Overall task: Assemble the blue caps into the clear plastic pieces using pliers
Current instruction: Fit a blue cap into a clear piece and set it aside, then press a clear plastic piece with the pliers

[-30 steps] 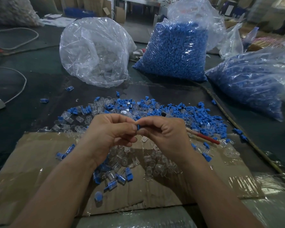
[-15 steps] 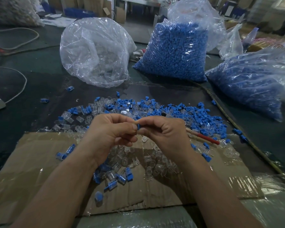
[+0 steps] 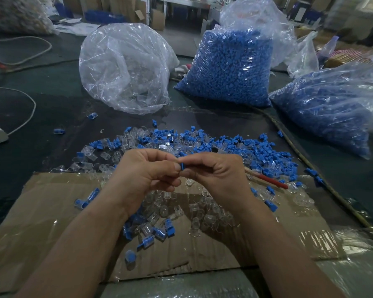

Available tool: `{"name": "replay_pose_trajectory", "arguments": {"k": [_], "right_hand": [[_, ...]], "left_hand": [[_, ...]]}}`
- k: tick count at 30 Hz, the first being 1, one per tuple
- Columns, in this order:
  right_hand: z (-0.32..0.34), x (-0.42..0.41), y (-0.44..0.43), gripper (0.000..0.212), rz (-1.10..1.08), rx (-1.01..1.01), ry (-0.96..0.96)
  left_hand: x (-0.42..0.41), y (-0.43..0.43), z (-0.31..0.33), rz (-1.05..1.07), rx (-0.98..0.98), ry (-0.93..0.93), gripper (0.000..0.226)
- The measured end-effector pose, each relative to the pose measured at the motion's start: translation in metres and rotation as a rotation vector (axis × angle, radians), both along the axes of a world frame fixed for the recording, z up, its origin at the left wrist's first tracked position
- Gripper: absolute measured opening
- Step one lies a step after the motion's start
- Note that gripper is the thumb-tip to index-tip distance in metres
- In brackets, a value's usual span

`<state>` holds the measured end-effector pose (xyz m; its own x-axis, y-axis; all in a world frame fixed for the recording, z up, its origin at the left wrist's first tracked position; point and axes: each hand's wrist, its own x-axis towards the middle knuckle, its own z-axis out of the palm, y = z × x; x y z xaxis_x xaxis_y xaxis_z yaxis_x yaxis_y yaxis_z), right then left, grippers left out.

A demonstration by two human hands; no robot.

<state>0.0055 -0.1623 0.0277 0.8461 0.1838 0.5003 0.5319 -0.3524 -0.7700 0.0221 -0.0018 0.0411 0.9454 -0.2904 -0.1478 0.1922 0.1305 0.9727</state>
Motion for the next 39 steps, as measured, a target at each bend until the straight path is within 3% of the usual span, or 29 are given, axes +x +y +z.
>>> {"name": "replay_pose_trajectory", "arguments": {"k": [6,12,14,16,19,23,25,31,35,39], "right_hand": [[0.007,-0.002,0.0,0.036,-0.061,-0.125,0.143],[0.021,0.005,-0.043,0.048,-0.497,-0.35,0.317],[0.022,0.006,-0.062,0.062,-0.559,-0.469,0.461],[0.022,0.005,-0.074,0.079,-0.579,-0.633,0.631],[0.021,0.004,-0.079,0.09,-0.577,-0.741,0.728],[0.022,0.002,-0.076,0.08,-0.497,-0.869,0.872],[0.02,0.002,-0.073,0.076,-0.473,-0.921,0.877],[0.016,0.004,-0.071,0.098,-0.517,-0.903,0.798],[0.017,0.006,-0.071,0.09,-0.51,-0.837,0.809],[0.019,0.007,-0.07,0.043,-0.51,-0.781,0.834]], "left_hand": [[0.002,0.001,-0.003,-0.004,-0.011,0.01,0.009],[0.003,0.0,-0.006,0.004,-0.034,0.012,0.014],[0.003,0.0,-0.006,0.013,-0.034,0.015,0.015],[0.003,0.0,-0.006,0.023,-0.037,0.014,0.016],[0.003,0.0,-0.006,0.034,-0.04,0.009,0.016],[0.003,0.001,-0.006,0.037,-0.04,0.009,0.017],[0.003,0.0,-0.006,0.034,-0.035,0.003,0.017],[0.003,0.001,-0.007,0.032,-0.035,-0.001,0.015],[0.004,0.001,-0.009,0.033,-0.037,0.0,0.015],[0.005,0.001,-0.01,0.033,-0.042,0.0,0.013]]}}
